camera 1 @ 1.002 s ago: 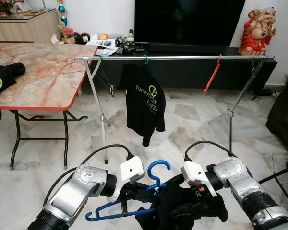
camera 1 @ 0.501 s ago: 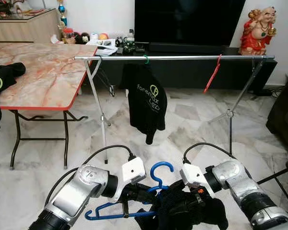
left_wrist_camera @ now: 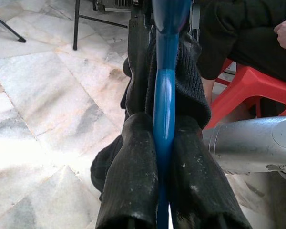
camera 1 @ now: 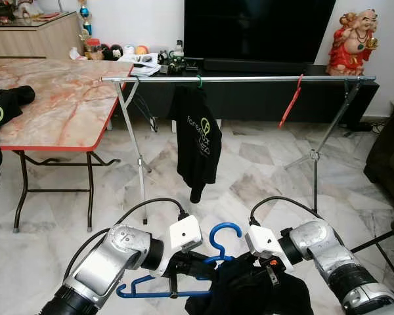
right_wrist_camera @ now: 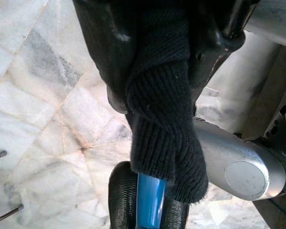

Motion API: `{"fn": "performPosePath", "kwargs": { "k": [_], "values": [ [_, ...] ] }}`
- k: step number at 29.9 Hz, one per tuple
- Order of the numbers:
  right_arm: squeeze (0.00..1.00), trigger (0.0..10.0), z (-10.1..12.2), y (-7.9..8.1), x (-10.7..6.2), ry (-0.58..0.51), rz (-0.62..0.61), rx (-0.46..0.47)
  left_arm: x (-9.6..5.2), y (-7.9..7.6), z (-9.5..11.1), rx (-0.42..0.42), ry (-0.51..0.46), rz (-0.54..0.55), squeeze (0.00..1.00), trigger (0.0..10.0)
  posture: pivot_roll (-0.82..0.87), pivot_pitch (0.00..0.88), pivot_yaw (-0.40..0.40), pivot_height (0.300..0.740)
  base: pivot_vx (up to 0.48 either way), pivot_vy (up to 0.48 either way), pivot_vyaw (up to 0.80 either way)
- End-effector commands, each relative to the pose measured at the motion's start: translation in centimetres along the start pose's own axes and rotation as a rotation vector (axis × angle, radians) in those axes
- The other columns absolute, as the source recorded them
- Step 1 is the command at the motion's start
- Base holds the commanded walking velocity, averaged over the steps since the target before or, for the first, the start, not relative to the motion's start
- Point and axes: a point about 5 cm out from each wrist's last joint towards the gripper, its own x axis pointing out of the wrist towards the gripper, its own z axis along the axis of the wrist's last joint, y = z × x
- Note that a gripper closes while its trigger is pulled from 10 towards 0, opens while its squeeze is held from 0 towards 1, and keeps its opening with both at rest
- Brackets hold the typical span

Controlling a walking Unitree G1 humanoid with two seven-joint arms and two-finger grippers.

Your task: Hang hanger

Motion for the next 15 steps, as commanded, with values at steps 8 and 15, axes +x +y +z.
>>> {"fn": "performPosePath", "kwargs": {
  "k": [8,15],
  "values": [
    [0.0,0.0,0.12,0.05,0.63,0.009,0.028,-0.013,-0.34,0.32,2.55,0.082,-0.073,0.022,0.0,10.0,0.13,0.0,-0.034,0.74,0.0,0.0,0.0],
    [0.0,0.0,0.1,0.02,0.6,0.011,0.024,-0.01,-0.27,0.42,2.67,0.092,-0.072,0.032,0.0,10.0,0.13,0.0,-0.034,0.74,0.0,0.0,0.0]
  ]
}}
